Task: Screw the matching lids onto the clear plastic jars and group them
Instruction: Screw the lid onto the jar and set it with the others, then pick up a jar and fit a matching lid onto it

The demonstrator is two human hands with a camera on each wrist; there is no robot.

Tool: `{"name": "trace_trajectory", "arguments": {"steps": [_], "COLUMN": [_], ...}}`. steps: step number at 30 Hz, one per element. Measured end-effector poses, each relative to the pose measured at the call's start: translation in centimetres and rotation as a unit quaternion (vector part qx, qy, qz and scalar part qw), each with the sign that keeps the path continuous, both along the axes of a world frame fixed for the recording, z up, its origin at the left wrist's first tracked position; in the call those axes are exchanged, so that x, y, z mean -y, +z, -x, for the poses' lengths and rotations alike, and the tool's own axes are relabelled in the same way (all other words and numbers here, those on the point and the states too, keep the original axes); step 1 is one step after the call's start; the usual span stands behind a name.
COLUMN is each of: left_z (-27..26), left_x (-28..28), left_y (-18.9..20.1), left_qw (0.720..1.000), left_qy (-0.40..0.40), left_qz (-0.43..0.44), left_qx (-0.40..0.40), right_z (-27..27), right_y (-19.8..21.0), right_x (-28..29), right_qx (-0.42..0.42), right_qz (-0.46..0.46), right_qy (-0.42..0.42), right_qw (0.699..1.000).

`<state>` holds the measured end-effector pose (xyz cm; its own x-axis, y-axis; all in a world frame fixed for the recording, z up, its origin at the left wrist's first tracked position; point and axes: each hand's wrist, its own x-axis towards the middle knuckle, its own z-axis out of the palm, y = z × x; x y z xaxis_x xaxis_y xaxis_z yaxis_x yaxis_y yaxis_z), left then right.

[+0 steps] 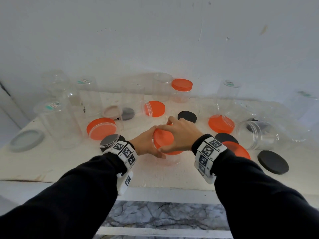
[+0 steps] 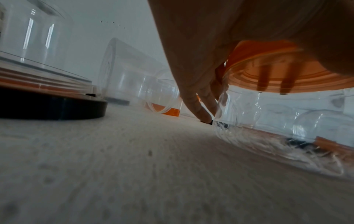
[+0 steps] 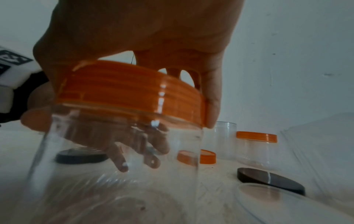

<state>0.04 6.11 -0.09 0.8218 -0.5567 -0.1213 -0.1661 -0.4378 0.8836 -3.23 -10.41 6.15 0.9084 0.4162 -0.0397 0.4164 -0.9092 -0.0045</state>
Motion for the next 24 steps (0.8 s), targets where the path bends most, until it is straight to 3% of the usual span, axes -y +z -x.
{"name": "trace_trajectory", "arguments": {"steps": [6, 9, 12, 15, 19, 22, 24], "left_z": [0.4, 0.6, 0.9, 0.8, -1.0, -3.0, -4.4], "left_x": [-0.1, -0.4, -1.2, -2.2, -2.8, -3.1, -3.5], "left_y": [0.4, 1.2, 2.6, 4.4, 6.0, 5.9, 5.4], "left_qw": [0.999, 0.996, 0.987, 0.982, 0.942, 0.906, 0.889], "left_qy": [-0.012, -0.029, -0.040, 0.006, 0.110, 0.160, 0.192], "left_qz": [-0.030, -0.089, -0.147, -0.117, -0.054, -0.118, -0.183], "left_qx": [-0.012, 0.009, 0.049, 0.149, 0.312, 0.374, 0.375], "right_z": [0.1, 0.4, 0.6, 0.5, 0.0, -0.7, -1.1], "right_y": [-0.4, -0.9, -0.9, -0.5, 0.3, 0.9, 1.1], "right_x": [0.1, 0.2, 0.7, 1.8, 3.3, 4.3, 4.8], "right_qx": [-0.004, -0.004, -0.010, -0.018, 0.005, 0.031, 0.052], "right_qz": [-0.027, -0.046, -0.078, -0.124, -0.200, -0.245, -0.269], "right_qy": [-0.014, -0.023, -0.037, -0.067, -0.117, -0.145, -0.166], "right_qw": [1.000, 0.999, 0.996, 0.990, 0.973, 0.958, 0.947]}}
